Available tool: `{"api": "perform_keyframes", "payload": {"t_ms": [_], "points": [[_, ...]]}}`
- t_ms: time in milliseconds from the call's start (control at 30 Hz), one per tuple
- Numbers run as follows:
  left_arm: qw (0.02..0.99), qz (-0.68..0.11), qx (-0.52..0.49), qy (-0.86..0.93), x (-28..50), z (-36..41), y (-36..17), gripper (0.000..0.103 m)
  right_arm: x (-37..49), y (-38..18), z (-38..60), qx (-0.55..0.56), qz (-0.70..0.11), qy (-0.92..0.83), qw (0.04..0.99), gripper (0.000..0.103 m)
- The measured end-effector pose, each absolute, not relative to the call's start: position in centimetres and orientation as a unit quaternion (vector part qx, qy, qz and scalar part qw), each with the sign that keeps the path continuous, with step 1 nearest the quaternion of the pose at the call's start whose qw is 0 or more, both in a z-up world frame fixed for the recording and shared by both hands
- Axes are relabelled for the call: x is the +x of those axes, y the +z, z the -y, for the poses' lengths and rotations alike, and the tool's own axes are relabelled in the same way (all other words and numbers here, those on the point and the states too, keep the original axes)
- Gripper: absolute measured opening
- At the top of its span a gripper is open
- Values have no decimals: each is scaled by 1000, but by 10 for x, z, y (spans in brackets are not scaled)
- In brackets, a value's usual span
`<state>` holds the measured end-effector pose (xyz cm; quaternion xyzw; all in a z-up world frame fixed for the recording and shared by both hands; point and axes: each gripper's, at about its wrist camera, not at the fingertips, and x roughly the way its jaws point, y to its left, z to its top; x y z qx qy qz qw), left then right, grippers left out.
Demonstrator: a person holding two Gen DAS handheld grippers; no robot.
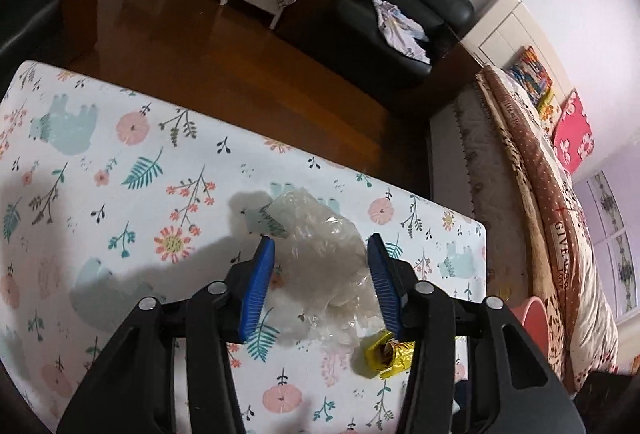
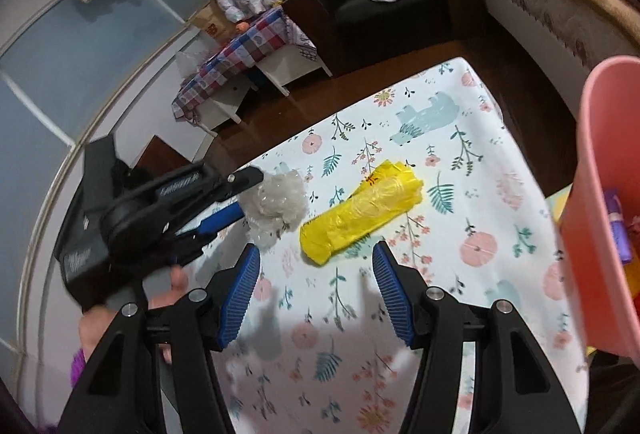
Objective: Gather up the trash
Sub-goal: 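Grasp the clear plastic bag with the left gripper while the right grasps the yellow packet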
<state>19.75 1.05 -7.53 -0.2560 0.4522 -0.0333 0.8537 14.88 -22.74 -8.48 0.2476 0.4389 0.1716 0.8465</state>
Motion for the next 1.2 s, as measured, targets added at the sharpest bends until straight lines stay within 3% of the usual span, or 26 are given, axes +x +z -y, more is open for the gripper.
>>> {"api": "perform_keyframes", "payload": {"t_ms": [100, 400, 667, 767, 900, 1200], "points": [[854, -448, -260, -46, 192, -16, -76, 38, 161, -91, 226, 276, -450, 158, 835, 58], [877, -409, -244, -67, 158, -38, -58, 37, 194, -113, 224, 337, -480, 82, 806, 58], [893, -383, -229, -63, 127, -54, -45, 37, 211, -107, 191, 244, -475, 28, 845, 57], [891, -384, -234, -61, 121, -60, -44, 37, 213, -108, 179, 188, -471, 19, 862, 37], [890, -384, -241, -55, 112, -68, -44, 37, 206, -110, 175, 158, -468, 36, 869, 20], [893, -381, -232, -65, 85, -65, -36, 37, 159, -98, 171, 101, -472, 107, 869, 16]]}}
